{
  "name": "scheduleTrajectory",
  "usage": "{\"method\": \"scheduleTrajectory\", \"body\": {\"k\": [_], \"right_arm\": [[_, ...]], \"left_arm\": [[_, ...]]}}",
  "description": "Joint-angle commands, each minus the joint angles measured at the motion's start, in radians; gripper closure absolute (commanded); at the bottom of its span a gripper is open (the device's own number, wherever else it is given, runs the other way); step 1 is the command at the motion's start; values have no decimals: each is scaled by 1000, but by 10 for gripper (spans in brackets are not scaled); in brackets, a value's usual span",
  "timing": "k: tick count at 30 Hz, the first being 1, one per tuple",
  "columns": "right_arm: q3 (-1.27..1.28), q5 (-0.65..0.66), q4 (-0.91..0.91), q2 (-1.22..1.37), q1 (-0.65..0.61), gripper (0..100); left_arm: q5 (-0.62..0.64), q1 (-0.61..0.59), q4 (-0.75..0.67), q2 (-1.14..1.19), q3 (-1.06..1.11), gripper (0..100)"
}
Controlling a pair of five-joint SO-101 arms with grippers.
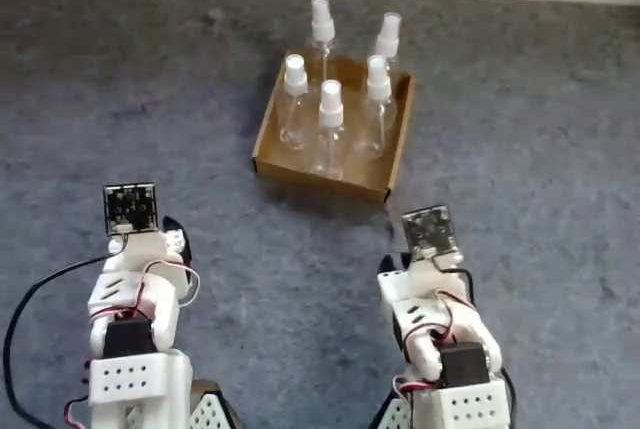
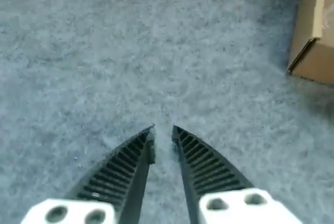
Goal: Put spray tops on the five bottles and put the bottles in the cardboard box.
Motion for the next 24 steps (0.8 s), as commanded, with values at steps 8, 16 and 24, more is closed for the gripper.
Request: {"method": "scheduleTrajectory", "body": {"k": [8, 16, 24], "right_arm": [[159, 8, 127, -12, 194, 968], [159, 8, 134, -12, 194, 968], [159, 8, 134, -12, 194, 968]], "left_arm": [[-3, -10, 55, 1, 27, 989], [-3, -15, 267, -8, 27, 989], [0, -10, 285, -8, 27, 989]]}}
